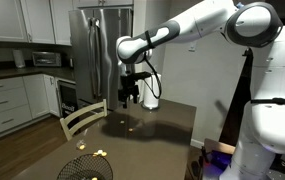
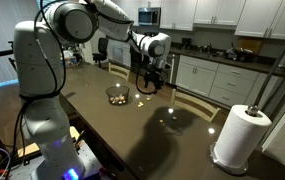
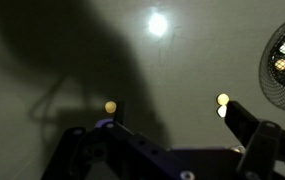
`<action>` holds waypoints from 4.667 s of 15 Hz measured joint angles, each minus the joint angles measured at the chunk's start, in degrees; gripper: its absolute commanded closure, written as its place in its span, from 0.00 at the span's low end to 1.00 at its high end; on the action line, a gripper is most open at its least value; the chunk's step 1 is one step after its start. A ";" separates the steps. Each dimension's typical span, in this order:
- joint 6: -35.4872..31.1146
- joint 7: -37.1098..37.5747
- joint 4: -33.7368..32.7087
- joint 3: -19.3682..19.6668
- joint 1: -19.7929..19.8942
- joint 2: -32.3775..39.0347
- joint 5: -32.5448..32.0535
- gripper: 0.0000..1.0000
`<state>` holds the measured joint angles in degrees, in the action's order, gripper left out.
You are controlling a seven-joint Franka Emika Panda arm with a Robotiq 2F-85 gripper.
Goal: Take the orange object from the table and place in the black basket
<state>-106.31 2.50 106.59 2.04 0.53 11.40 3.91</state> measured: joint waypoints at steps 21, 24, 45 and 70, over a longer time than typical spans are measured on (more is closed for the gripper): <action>-17.42 -11.49 -1.39 -0.73 7.53 22.20 6.34 0.17; -18.66 -11.68 -1.46 -1.00 7.67 23.48 6.34 0.37; -22.49 -9.91 -2.55 -0.22 6.65 23.42 2.85 0.00; -24.32 -9.89 -4.80 0.54 6.92 26.11 0.89 0.66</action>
<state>-130.63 -7.39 101.79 2.57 7.45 37.51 4.80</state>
